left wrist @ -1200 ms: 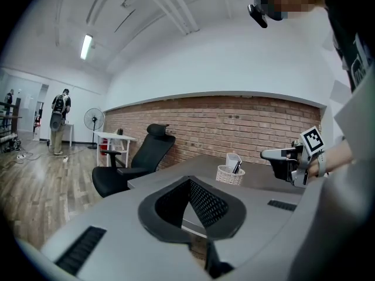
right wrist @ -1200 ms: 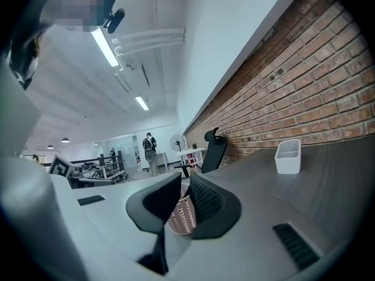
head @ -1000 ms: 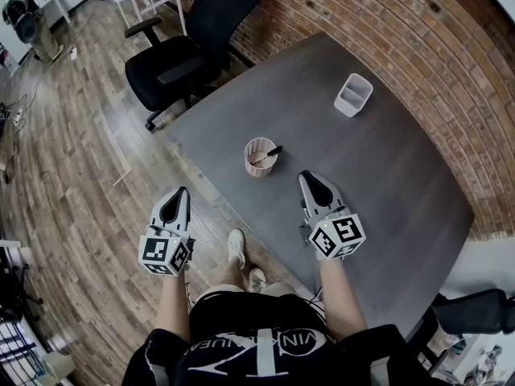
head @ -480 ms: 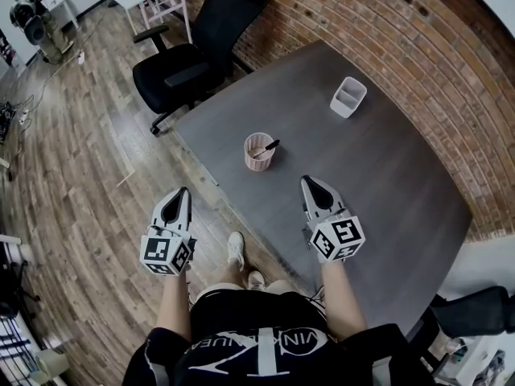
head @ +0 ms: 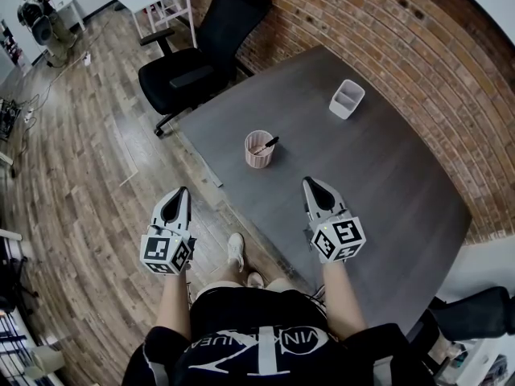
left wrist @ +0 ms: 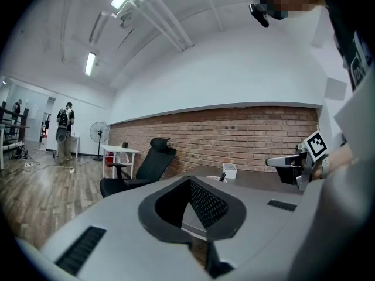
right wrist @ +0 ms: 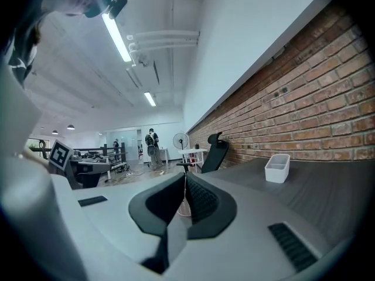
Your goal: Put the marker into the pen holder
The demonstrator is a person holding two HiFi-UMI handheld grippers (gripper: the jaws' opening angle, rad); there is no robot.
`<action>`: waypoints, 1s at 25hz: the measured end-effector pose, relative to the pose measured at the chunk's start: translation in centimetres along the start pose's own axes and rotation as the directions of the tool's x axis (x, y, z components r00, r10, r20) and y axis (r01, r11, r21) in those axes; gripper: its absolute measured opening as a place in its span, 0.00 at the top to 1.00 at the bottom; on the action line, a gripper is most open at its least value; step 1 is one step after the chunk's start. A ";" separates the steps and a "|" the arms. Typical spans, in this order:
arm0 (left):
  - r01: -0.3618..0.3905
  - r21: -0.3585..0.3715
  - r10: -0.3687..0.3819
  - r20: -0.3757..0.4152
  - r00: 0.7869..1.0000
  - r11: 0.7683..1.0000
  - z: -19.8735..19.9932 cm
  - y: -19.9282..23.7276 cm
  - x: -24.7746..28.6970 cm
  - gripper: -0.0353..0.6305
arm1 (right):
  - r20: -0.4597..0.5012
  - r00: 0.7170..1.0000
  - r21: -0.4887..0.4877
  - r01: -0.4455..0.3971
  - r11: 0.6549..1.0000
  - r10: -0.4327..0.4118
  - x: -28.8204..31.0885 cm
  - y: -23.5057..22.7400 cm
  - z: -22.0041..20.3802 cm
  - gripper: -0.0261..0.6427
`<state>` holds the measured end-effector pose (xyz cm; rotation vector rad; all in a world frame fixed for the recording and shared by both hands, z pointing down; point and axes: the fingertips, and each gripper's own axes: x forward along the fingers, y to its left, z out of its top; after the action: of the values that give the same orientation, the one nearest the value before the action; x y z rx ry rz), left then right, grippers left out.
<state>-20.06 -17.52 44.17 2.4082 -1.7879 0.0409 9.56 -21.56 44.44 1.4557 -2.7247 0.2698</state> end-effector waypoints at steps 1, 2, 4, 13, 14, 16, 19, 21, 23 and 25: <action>-0.002 0.000 0.002 0.003 1.000 1.000 0.1 -0.1 -0.2 0.92 | 0.000 1.000 -0.003 -0.001 1.000 0.001 -0.2 0.0 0.1 0.92; -0.005 0.000 0.005 0.007 1.000 1.000 0.3 -0.1 -0.3 0.92 | 0.000 1.000 -0.005 -0.001 1.000 0.001 -0.3 0.1 0.1 0.92; -0.012 0.000 0.012 0.014 1.000 1.000 0.6 -0.1 -0.7 0.92 | 0.002 1.000 -0.008 -0.002 1.000 0.002 -0.6 0.2 0.3 0.92; -0.040 -0.002 0.040 0.035 0.999 0.999 1.2 0.0 -2.1 0.92 | 0.010 1.000 -0.012 -0.002 1.000 0.002 -1.7 0.4 0.5 0.92; -0.041 -0.001 0.041 0.035 0.999 0.999 1.3 0.0 -2.2 0.92 | 0.011 1.000 -0.012 -0.003 1.000 0.003 -1.8 0.3 0.5 0.92; -0.042 0.001 0.042 0.036 0.998 0.999 1.3 -0.2 -2.3 0.92 | 0.012 1.000 -0.012 -0.002 1.000 0.003 -2.0 0.3 0.6 0.92; -0.041 0.002 0.041 0.037 0.998 0.999 1.5 -0.4 -2.4 0.92 | 0.014 1.000 -0.007 -0.002 1.000 0.002 -2.2 0.2 0.7 0.92; -0.041 0.004 0.041 0.037 0.998 0.999 1.4 -0.6 -2.4 0.92 | 0.015 1.000 -0.003 -0.002 1.000 0.002 -2.3 0.1 0.6 0.92; -0.041 0.005 0.041 0.037 0.998 0.999 1.3 -0.7 -2.5 0.92 | 0.015 1.000 -0.004 -0.003 1.000 0.003 -2.4 0.1 0.5 0.92; -0.040 0.005 0.040 0.037 0.998 0.999 1.2 -0.9 -2.6 0.92 | 0.014 1.000 -0.005 -0.006 1.000 0.006 -2.6 0.1 0.4 0.92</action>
<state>-20.00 -14.95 42.60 2.3921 -1.8548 0.0057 10.97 -19.49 43.69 1.4546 -2.7388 0.2538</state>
